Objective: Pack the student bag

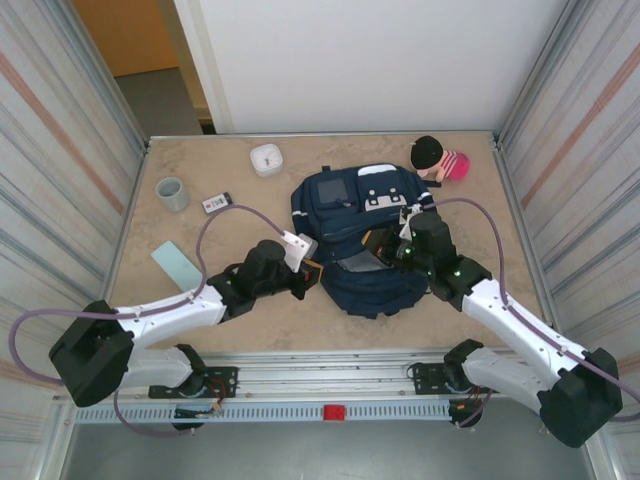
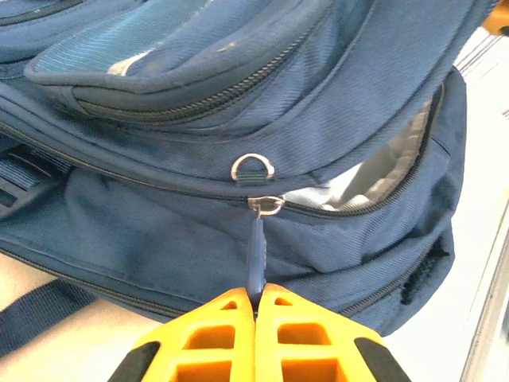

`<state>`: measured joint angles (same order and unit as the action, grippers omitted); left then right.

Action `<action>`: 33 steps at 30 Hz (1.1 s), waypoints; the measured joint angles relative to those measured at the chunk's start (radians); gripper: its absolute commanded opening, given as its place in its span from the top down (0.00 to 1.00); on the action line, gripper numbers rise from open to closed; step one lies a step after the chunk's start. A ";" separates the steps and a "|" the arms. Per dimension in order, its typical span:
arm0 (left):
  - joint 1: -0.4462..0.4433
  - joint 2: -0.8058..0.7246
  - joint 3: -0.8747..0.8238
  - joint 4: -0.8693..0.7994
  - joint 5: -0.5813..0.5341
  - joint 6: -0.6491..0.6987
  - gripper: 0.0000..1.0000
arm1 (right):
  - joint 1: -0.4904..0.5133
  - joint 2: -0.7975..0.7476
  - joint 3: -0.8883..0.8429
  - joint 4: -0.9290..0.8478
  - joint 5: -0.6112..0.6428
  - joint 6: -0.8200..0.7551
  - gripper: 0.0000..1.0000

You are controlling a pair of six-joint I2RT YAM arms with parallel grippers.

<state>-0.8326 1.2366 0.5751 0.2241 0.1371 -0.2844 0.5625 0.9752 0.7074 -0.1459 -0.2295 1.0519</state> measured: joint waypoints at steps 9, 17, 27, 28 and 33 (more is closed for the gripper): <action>0.152 0.103 -0.013 0.061 -0.031 0.019 1.00 | -0.086 -0.032 0.164 -0.166 -0.161 -0.097 1.00; 0.235 0.238 0.040 0.069 -0.097 0.026 0.95 | -0.164 -0.054 0.209 -0.238 -0.267 -0.145 0.99; 0.235 0.071 0.073 -0.068 -0.124 -0.047 0.37 | -0.170 0.032 0.163 -0.107 -0.301 -0.150 0.99; 0.235 0.044 0.083 -0.105 -0.131 -0.061 0.33 | -0.169 0.053 0.161 -0.091 -0.300 -0.152 0.98; 0.237 -0.032 0.140 -0.281 -0.163 -0.130 0.24 | -0.147 0.146 0.158 -0.034 -0.290 -0.171 0.85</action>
<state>-0.5957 1.2045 0.7151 -0.0566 -0.0261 -0.4149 0.4152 1.1210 0.8654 -0.1799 -0.5194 0.8810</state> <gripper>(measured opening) 0.736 0.096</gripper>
